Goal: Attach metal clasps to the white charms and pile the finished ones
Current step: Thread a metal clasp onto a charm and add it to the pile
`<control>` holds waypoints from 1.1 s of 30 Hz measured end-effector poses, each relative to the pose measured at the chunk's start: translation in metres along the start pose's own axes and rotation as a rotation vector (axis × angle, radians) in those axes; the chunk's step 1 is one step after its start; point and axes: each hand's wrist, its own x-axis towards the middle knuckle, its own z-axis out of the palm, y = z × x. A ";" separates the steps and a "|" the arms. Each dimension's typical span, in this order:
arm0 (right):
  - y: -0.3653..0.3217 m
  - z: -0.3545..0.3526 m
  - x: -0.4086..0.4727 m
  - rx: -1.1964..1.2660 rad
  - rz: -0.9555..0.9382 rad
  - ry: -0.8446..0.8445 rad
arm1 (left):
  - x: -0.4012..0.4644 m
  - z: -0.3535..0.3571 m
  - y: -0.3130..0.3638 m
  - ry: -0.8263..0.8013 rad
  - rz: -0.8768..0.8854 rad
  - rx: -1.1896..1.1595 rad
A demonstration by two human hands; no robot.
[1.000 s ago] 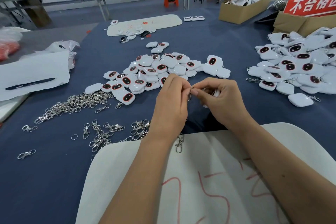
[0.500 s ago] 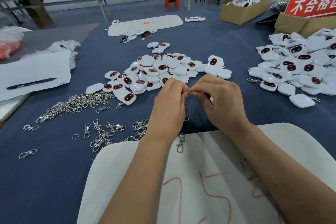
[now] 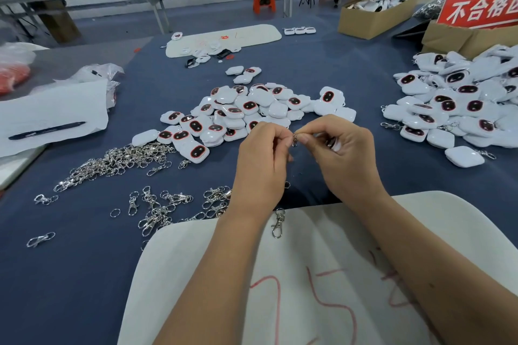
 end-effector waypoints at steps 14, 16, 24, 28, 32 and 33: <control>0.010 0.002 -0.001 0.034 0.070 -0.081 | -0.002 0.003 -0.002 0.023 -0.053 0.044; 0.011 0.002 0.000 0.031 0.089 -0.093 | -0.001 0.002 -0.002 0.021 -0.052 0.051; 0.013 -0.002 0.000 0.244 0.243 -0.049 | -0.002 0.009 0.004 0.029 -0.066 -0.094; 0.013 0.000 0.000 0.387 0.310 -0.006 | -0.003 0.013 0.009 0.067 -0.070 -0.151; 0.015 0.001 0.000 0.427 0.321 -0.011 | -0.004 0.013 0.011 0.072 -0.059 -0.159; 0.016 0.001 -0.001 0.427 0.320 -0.015 | -0.004 0.013 0.011 0.073 -0.046 -0.145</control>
